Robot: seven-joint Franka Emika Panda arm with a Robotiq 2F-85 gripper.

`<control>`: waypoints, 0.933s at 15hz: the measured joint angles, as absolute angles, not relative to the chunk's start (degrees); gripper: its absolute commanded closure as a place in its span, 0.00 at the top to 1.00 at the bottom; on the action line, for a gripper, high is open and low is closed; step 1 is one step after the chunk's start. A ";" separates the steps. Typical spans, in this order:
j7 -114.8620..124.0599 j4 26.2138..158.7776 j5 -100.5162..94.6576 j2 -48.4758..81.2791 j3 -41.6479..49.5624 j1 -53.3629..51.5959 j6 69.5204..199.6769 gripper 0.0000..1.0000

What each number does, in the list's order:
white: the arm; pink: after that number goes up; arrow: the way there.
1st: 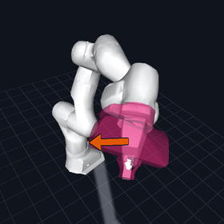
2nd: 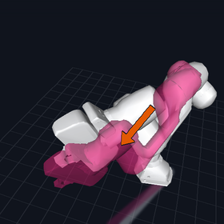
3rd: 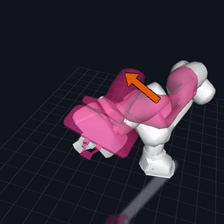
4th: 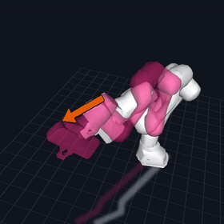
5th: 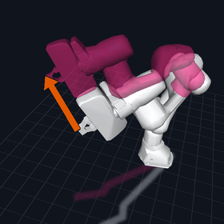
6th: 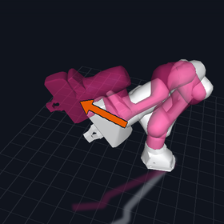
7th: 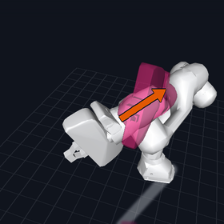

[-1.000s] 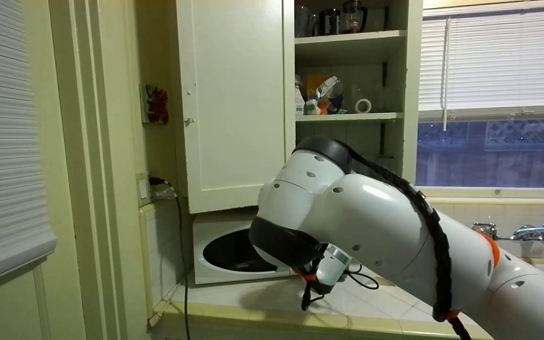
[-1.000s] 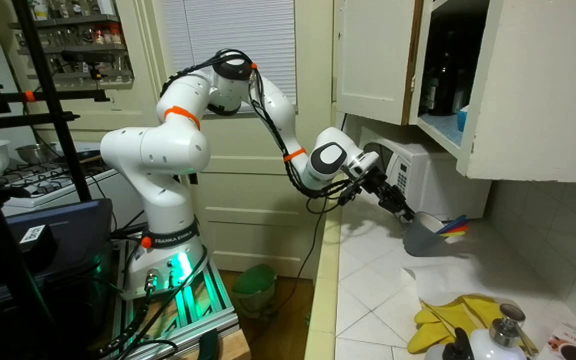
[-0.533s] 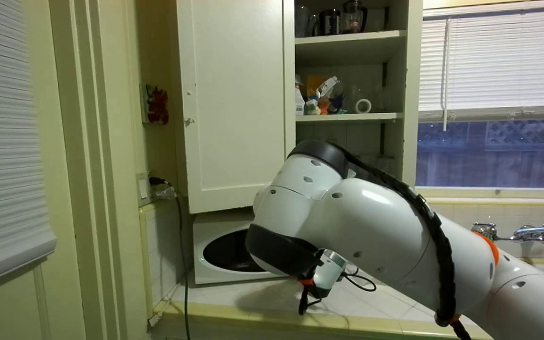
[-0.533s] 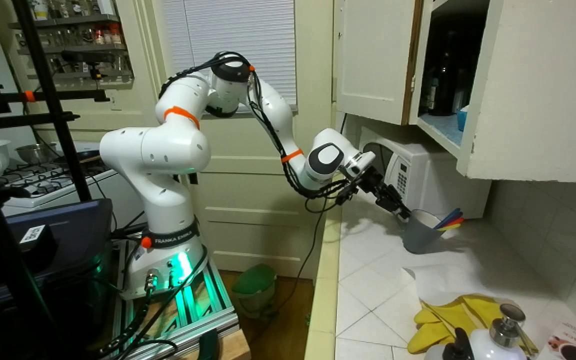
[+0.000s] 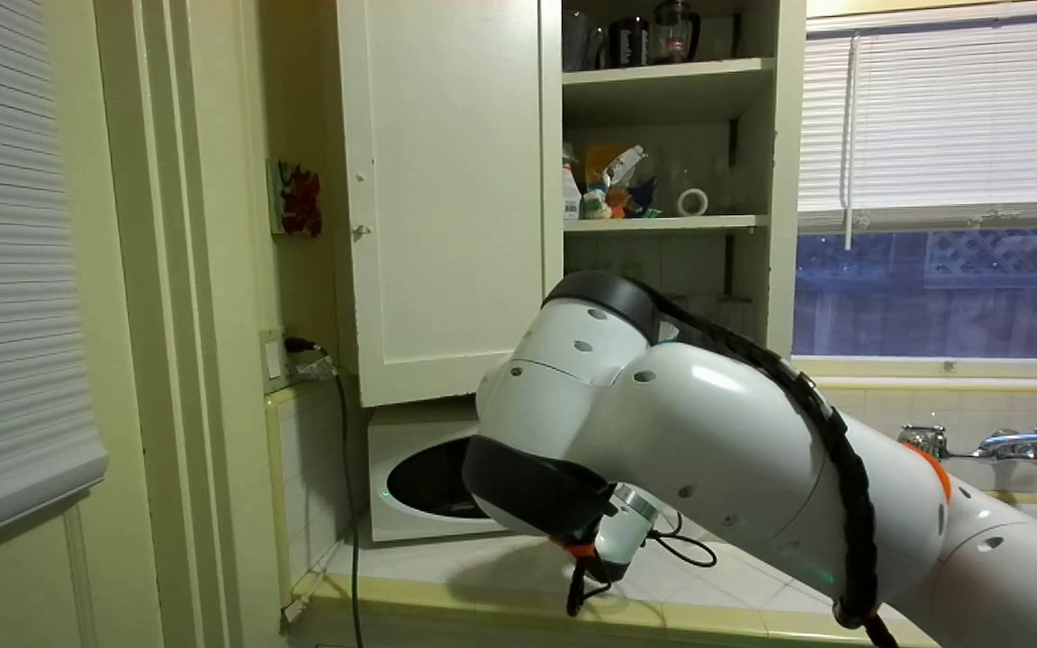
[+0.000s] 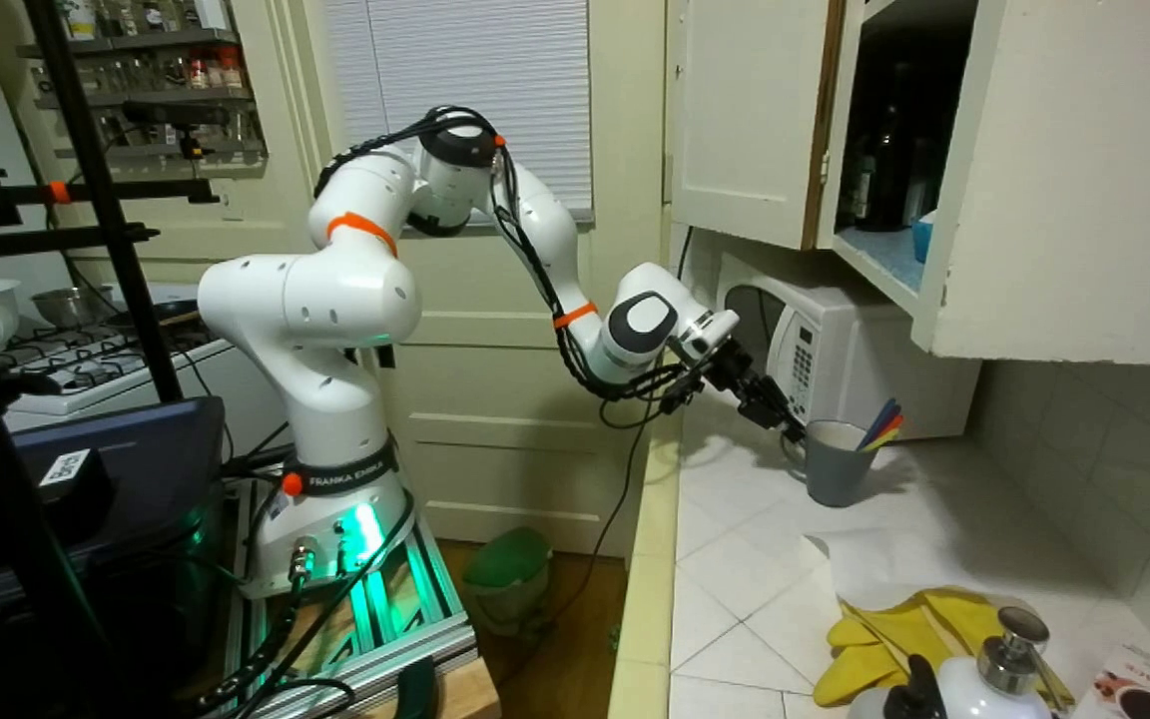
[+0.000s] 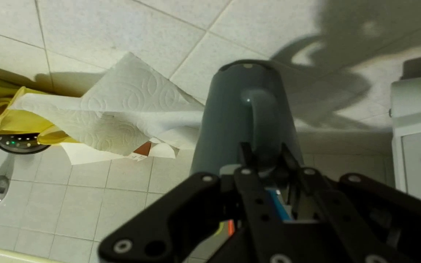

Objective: Put the grey mug on the counter.

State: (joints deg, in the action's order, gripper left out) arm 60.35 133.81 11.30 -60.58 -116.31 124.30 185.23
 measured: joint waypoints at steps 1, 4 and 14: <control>60.35 133.96 11.36 -60.60 -116.51 124.15 185.24 0.05; 60.35 134.20 11.75 -60.60 -116.64 123.90 185.24 0.44; 60.31 134.91 11.95 -60.62 -117.32 123.92 185.23 1.00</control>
